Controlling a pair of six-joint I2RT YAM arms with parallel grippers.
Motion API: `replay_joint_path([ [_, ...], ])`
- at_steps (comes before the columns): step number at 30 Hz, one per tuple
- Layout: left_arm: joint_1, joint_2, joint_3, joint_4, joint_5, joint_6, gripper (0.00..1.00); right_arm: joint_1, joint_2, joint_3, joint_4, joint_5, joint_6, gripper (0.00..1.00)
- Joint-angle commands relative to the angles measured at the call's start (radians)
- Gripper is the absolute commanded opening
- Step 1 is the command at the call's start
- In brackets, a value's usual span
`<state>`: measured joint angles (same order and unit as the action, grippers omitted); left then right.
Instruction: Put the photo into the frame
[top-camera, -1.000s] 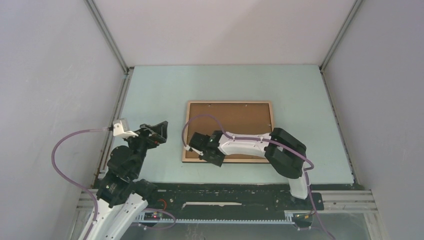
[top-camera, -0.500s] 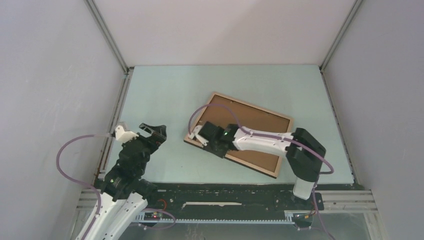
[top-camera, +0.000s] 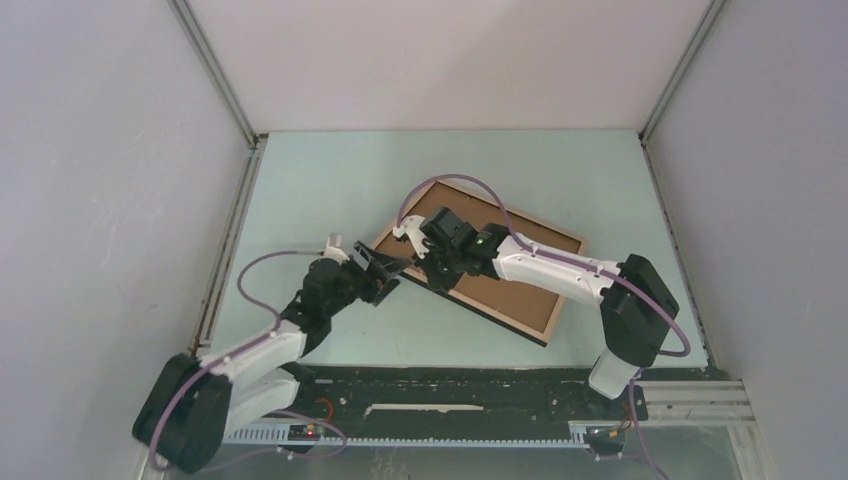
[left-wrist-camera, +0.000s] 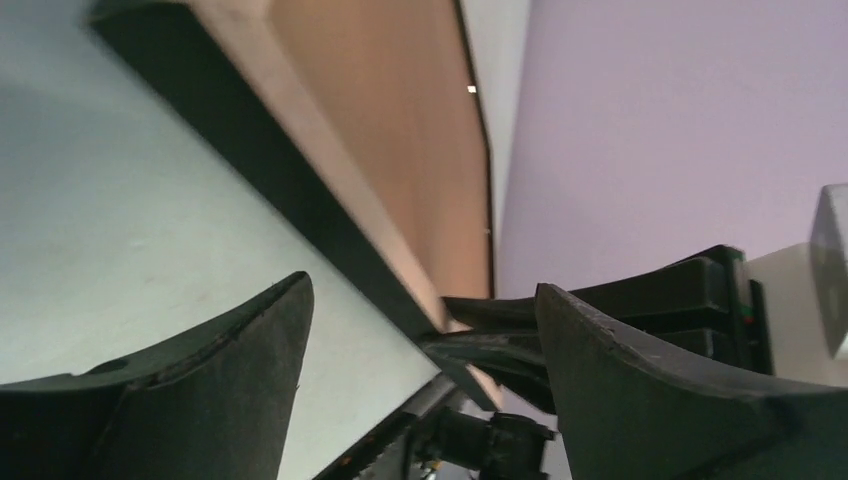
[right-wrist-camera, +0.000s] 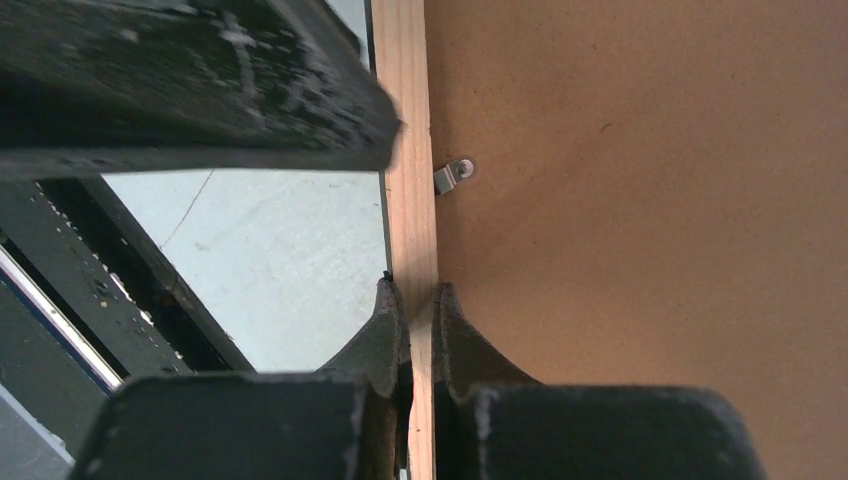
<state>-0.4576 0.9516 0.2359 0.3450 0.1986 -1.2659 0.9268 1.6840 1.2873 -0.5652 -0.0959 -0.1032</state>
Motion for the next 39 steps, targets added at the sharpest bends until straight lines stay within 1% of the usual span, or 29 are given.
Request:
replay_joint_path([
  [1,-0.005,0.166,0.004,0.453,0.112,-0.152,0.83,-0.011,-0.064,0.014,0.091,-0.037,0.093,0.0],
  [2,-0.006,0.209,0.017,0.465,0.115,-0.163,0.8,-0.014,-0.065,0.014,0.091,-0.034,0.099,0.0],
  [3,-0.006,0.272,0.032,0.498,0.122,-0.174,0.75,-0.016,-0.066,0.015,0.093,-0.033,0.1,0.0],
  [5,-0.007,0.357,0.033,0.609,0.132,-0.207,0.58,-0.016,-0.07,0.014,0.095,-0.029,0.109,0.0],
  [6,-0.007,0.388,0.029,0.667,0.133,-0.222,0.46,-0.013,-0.072,0.014,0.095,-0.012,0.12,0.0],
  [7,-0.007,0.412,0.025,0.71,0.127,-0.235,0.38,-0.009,-0.079,0.015,0.087,0.009,0.13,0.0],
  [8,-0.007,0.429,0.024,0.736,0.127,-0.243,0.32,-0.003,-0.082,0.014,0.076,0.035,0.135,0.0],
  [9,-0.007,0.437,0.026,0.748,0.128,-0.246,0.26,0.006,-0.088,0.014,0.048,0.074,0.147,0.1],
  [11,-0.008,0.441,0.028,0.75,0.13,-0.248,0.13,0.049,-0.099,0.013,-0.011,0.204,0.161,0.38],
  [12,-0.008,0.439,0.027,0.75,0.13,-0.25,0.09,0.086,-0.106,0.006,-0.044,0.29,0.17,0.52],
  [13,-0.007,0.435,0.025,0.748,0.129,-0.251,0.05,0.126,-0.116,-0.005,-0.07,0.425,0.177,0.64],
  [14,-0.007,0.43,0.024,0.746,0.129,-0.253,0.02,0.171,-0.122,-0.021,-0.102,0.525,0.187,0.74],
  [15,-0.007,0.426,0.026,0.741,0.13,-0.254,0.0,0.213,-0.126,-0.035,-0.136,0.608,0.201,0.82],
  [16,-0.007,0.422,0.027,0.736,0.132,-0.256,0.0,0.249,-0.126,-0.045,-0.173,0.685,0.216,0.85],
  [17,-0.007,0.418,0.029,0.733,0.131,-0.26,0.0,0.284,-0.121,-0.052,-0.221,0.758,0.24,0.89],
  [19,-0.006,0.414,0.033,0.73,0.134,-0.27,0.0,0.348,-0.105,-0.06,-0.315,0.871,0.299,0.92],
  [23,-0.003,0.399,0.036,0.725,0.137,-0.308,0.0,0.433,-0.041,-0.058,-0.482,1.08,0.438,0.92],
  [26,-0.003,0.364,0.044,0.683,0.133,-0.32,0.0,0.442,0.071,-0.012,-0.682,1.234,0.682,0.89],
  [28,-0.001,0.332,0.055,0.615,0.131,-0.31,0.0,0.45,0.145,0.027,-0.825,1.304,0.819,0.88],
  [31,0.003,0.277,0.059,0.53,0.121,-0.301,0.0,0.455,0.22,0.064,-0.928,1.361,0.912,0.86],
  [33,0.009,0.237,0.066,0.469,0.116,-0.285,0.0,0.451,0.231,0.068,-0.919,1.373,0.918,0.76],
  [36,0.015,0.176,0.079,0.363,0.104,-0.245,0.0,0.438,0.201,0.063,-0.825,1.348,0.827,0.57],
  [37,0.017,0.158,0.081,0.337,0.099,-0.235,0.0,0.434,0.185,0.058,-0.794,1.342,0.798,0.49],
  [38,0.019,0.142,0.084,0.316,0.095,-0.224,0.0,0.431,0.168,0.056,-0.773,1.339,0.779,0.38],
  [39,0.021,0.124,0.087,0.294,0.089,-0.214,0.0,0.425,0.15,0.056,-0.753,1.334,0.758,0.3],
])
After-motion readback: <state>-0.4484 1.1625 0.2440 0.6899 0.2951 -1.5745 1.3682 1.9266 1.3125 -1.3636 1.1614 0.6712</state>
